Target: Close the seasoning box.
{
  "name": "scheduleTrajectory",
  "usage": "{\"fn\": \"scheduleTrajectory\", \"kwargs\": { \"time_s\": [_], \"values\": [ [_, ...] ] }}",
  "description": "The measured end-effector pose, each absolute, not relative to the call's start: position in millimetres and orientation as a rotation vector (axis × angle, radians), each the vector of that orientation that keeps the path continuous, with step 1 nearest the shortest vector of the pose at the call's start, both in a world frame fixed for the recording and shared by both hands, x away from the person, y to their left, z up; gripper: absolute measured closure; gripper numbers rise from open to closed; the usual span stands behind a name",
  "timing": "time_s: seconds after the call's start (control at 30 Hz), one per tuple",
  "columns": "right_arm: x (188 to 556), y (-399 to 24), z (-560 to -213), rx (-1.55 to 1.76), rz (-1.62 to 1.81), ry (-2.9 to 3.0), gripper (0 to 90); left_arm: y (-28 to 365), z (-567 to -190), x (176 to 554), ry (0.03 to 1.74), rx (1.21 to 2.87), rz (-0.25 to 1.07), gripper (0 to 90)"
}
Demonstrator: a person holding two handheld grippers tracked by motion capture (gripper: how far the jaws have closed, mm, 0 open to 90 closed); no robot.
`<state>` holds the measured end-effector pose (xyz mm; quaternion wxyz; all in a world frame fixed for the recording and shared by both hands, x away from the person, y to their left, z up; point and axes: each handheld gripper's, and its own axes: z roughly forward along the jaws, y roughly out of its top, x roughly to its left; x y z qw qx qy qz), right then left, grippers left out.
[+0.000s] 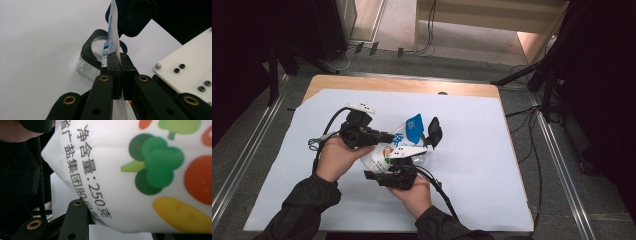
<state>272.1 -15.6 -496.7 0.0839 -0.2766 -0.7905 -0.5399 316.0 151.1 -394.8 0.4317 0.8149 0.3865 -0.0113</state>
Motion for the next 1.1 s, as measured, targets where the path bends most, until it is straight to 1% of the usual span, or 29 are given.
{"fn": "scheduleTrajectory", "kwargs": {
  "time_s": [0.07,0.23,1.1],
  "values": [
    [273.2,-15.4,-496.4,-0.825,-1.611,-2.352,63.6,149.8,-392.8,318.7,0.976,2.05,-0.03,90.0],
    [275.7,-15.7,-493.8,-0.825,-1.616,-2.349,62.8,148.9,-391.6,321.2,0.98,2.026,-0.045,90.0],
    [280.1,-19.2,-497.5,-0.851,-1.595,-2.326,63.0,143.1,-398.0,324.5,0.964,2.027,-0.018,89.9]
  ]
}}
